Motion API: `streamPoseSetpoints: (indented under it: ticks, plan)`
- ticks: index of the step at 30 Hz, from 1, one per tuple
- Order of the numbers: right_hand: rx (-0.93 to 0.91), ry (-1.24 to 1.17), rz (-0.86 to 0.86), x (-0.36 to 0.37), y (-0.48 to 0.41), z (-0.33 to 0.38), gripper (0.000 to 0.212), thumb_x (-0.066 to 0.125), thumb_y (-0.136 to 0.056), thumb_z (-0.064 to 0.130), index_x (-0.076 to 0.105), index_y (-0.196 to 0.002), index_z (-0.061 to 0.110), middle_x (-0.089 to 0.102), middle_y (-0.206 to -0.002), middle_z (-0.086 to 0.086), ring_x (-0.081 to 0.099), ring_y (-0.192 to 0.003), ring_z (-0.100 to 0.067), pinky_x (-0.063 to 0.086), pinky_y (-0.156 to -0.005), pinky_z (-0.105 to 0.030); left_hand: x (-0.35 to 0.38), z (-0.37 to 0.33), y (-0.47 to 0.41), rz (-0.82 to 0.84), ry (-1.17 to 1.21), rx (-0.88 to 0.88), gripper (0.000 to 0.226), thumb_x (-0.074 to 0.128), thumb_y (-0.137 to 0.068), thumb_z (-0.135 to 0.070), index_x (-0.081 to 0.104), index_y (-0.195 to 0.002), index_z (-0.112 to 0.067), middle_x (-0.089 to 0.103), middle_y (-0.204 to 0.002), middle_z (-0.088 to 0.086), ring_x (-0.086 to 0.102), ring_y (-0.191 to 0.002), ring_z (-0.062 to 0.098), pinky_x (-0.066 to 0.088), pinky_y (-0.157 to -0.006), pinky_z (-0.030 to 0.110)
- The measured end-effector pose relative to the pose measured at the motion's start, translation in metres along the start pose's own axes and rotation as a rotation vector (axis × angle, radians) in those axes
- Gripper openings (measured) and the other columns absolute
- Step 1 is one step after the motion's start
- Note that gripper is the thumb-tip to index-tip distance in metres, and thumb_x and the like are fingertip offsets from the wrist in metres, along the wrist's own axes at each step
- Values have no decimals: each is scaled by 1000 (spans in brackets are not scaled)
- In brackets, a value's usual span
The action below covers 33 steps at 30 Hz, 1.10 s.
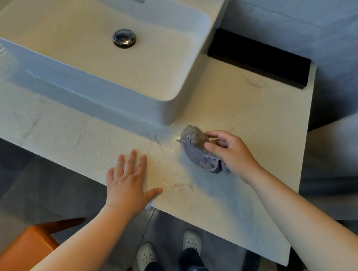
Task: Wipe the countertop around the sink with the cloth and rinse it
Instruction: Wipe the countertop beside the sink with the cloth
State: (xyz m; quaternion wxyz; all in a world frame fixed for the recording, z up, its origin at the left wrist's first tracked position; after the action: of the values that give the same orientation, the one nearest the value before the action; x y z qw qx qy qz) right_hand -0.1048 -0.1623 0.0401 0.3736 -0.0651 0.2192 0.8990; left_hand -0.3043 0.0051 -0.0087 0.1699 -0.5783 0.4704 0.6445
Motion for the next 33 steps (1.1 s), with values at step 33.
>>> streamPoseSetpoints:
  ticks: [33]
  plan:
    - [8, 321, -381, -108, -13, -53, 49, 63, -89, 31, 51, -133, 15, 55, -127, -1, 51, -117, -16, 41, -95, -27, 5, -65, 12, 9, 59, 105, 85, 42, -86, -66, 8, -152, -25, -5, -160, 2, -3, -147, 29, 9, -118, 46]
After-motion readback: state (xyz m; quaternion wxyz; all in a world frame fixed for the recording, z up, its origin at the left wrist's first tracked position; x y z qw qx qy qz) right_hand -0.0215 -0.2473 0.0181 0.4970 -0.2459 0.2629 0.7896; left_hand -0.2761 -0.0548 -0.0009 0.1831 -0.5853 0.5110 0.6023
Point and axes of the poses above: each hand's wrist, its own y-axis away from the middle knuckle, its own x-axis out of the palm, z = x × y, the point moved 3 cm from there along -y, towards the middle knuckle
